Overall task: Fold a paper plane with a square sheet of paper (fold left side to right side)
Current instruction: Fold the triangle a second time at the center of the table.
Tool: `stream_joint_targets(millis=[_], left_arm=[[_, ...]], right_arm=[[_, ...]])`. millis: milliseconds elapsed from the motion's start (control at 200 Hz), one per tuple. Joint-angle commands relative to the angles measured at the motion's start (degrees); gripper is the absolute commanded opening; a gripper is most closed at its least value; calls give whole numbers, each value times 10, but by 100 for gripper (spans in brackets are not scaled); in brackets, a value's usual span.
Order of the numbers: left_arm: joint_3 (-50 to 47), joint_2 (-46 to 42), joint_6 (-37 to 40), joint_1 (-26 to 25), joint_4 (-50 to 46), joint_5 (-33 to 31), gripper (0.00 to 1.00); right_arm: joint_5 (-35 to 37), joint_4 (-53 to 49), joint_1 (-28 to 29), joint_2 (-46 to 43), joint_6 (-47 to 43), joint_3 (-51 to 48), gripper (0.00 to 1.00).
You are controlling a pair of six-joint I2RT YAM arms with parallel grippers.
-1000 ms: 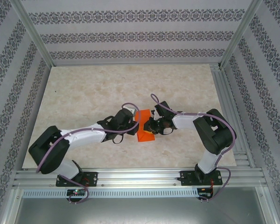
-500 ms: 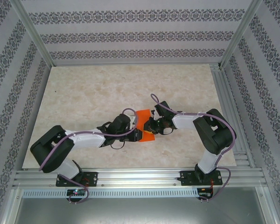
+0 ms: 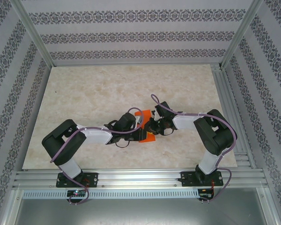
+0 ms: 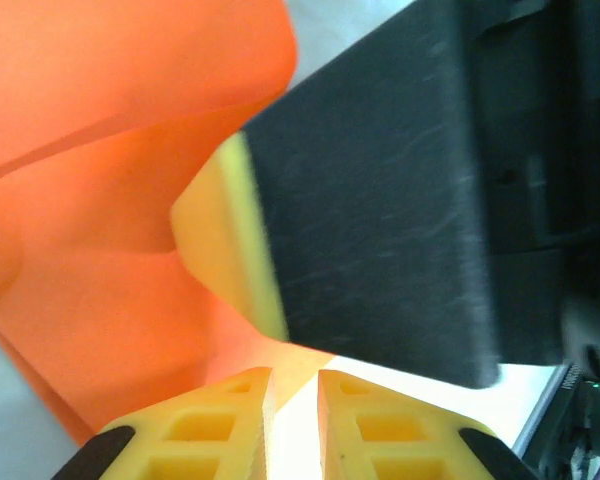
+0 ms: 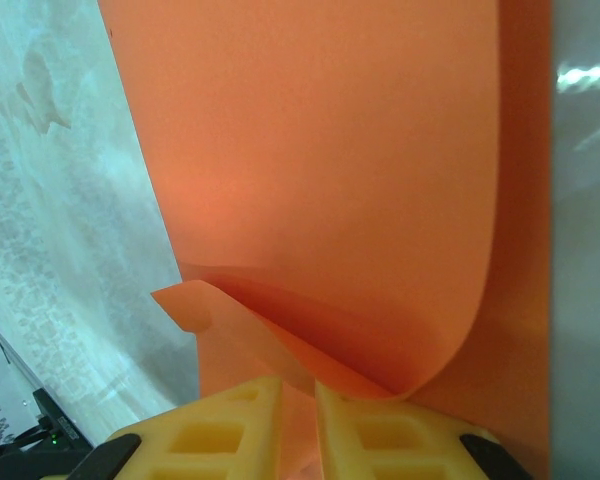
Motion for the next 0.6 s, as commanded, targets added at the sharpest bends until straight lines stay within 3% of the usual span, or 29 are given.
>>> stream_joint_targets(millis=[0, 595], left_arm=[[16, 11, 18, -6, -42, -5, 20], [12, 32, 31, -6, -100, -34, 18]], right_arm=[[49, -39, 3, 18, -8, -2, 18], [50, -49, 2, 17, -18, 6, 18]])
